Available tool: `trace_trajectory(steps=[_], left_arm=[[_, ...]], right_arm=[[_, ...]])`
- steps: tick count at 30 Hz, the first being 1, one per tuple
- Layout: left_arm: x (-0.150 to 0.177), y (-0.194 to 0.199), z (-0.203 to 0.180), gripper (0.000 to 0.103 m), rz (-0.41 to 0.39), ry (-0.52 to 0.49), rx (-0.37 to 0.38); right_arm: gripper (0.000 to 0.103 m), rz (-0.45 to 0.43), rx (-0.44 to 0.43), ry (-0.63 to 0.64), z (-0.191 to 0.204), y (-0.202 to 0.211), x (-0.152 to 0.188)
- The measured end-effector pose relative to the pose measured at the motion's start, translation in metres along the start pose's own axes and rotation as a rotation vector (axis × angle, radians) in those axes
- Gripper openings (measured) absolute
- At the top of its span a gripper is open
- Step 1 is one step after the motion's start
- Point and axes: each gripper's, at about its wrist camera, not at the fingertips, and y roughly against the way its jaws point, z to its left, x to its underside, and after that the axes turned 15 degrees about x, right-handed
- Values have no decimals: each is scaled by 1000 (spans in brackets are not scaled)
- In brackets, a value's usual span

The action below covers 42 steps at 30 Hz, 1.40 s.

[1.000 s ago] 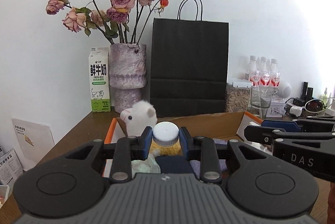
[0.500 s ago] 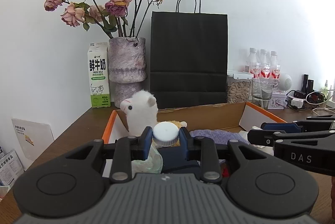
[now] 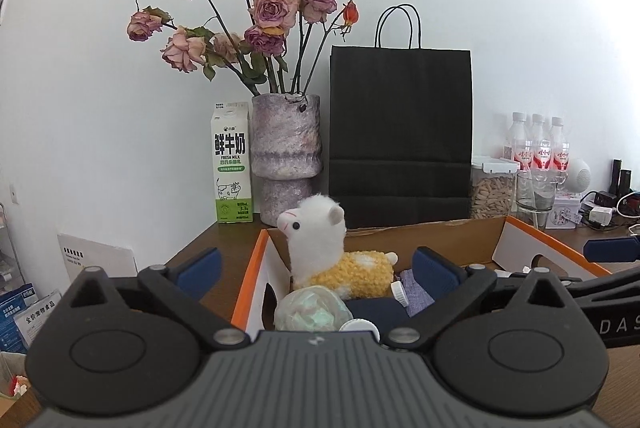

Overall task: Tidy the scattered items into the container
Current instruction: 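Withdraw both tools from the box toward the cables and remaining cap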

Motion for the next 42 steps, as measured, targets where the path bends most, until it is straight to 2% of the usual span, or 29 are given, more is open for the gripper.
trace_trajectory(steps=[26, 34, 42], left_arm=[[5, 11, 3, 103, -16, 18, -6], [-1, 23, 10, 103, -29, 56, -5], [5, 35, 18, 103, 43, 54, -7]], right_arm=[[101, 15, 11, 19, -4, 4, 4], [101, 12, 8, 56, -14, 27, 10], [101, 49, 17, 135, -37, 71, 28]])
